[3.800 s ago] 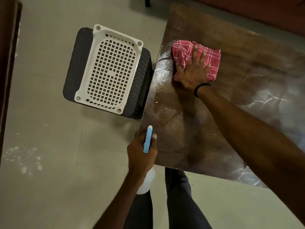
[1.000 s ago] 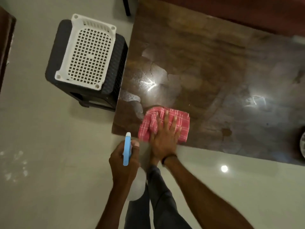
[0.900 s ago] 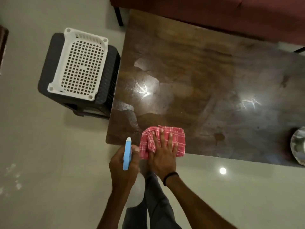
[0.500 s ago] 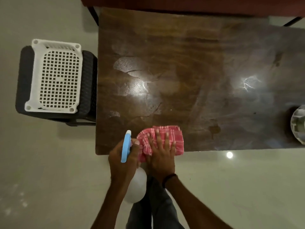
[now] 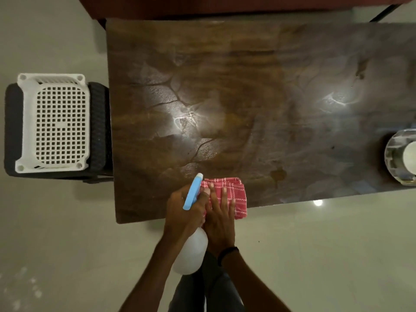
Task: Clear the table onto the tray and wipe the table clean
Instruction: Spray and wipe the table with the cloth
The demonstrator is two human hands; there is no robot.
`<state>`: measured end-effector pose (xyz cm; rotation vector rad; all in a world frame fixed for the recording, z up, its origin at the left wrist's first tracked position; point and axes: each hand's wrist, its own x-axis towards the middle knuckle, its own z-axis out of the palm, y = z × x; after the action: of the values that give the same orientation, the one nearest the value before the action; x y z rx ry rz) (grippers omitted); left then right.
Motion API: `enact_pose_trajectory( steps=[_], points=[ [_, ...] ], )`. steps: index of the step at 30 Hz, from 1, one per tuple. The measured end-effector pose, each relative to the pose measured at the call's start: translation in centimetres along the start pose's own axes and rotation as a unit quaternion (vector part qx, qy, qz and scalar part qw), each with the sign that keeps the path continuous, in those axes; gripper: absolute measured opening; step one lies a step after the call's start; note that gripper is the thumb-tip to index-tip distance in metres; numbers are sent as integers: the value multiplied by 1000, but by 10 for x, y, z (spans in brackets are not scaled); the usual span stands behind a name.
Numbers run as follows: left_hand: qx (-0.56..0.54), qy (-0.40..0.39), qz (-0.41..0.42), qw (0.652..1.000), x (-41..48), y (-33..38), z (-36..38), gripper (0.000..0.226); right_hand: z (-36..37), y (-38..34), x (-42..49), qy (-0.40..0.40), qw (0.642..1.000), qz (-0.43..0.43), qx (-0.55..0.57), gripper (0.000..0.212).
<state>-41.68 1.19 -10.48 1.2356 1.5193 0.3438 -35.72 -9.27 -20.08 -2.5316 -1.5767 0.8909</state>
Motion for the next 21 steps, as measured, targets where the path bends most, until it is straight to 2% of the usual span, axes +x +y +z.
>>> enact_pose_trajectory(
  steps=[3, 5, 7, 13, 18, 21],
  points=[
    [30, -59, -16, 998, -1, 1, 13, 30, -10, -5, -5, 44, 999, 4, 27, 68],
    [77, -73, -9, 994, 2, -4, 15, 27, -12, -5, -5, 89, 995, -5, 37, 65],
    [89, -80, -25, 992, 4, -6, 16, 24, -10, -4, -7, 96, 995, -10, 41, 67],
    [102, -18, -36, 994, -5, 1, 11, 22, 8, 6, -6, 13, 999, -11, 30, 74],
    [77, -19, -20, 997, -8, 11, 5, 19, 6, 3, 10, 53, 997, -2, 51, 72],
    [31, -1, -26, 999, -12, 12, 2, 20, -11, 1, 62, 71, 996, -45, 4, 78]
  ],
)
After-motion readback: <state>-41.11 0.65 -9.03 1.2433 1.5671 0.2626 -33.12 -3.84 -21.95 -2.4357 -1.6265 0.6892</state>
